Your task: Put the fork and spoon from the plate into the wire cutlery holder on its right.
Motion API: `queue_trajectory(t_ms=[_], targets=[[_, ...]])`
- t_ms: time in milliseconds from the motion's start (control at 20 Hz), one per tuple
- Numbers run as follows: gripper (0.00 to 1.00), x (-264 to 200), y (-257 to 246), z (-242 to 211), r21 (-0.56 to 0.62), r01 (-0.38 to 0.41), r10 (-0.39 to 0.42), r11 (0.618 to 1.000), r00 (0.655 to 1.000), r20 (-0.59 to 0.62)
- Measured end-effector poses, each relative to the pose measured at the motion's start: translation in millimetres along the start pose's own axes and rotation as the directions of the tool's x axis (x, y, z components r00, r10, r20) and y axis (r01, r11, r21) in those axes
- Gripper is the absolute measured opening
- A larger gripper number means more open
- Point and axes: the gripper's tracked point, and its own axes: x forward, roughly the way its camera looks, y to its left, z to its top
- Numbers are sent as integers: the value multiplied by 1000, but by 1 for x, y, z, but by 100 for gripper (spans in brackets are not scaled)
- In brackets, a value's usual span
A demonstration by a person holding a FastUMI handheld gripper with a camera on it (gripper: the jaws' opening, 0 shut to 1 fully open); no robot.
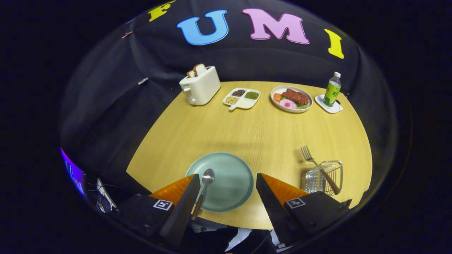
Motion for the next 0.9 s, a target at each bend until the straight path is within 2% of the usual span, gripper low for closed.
queue_trajectory(t_ms=[200, 450, 700, 800, 850, 900], targets=[[100, 42, 31, -41, -37, -14, 10, 999, 994, -110], [100, 78, 34, -76, -131, 28, -56, 991, 975, -215], [98, 95, 41, -100, -118, 33, -69, 993, 947, -313], [89, 98, 45, -106, -133, 33, -77, 991, 937, -342], [81, 99, 46, -109, -141, 33, -82, 989, 931, -356], [78, 101, 45, -112, -148, 38, -90, 988, 926, -368]])
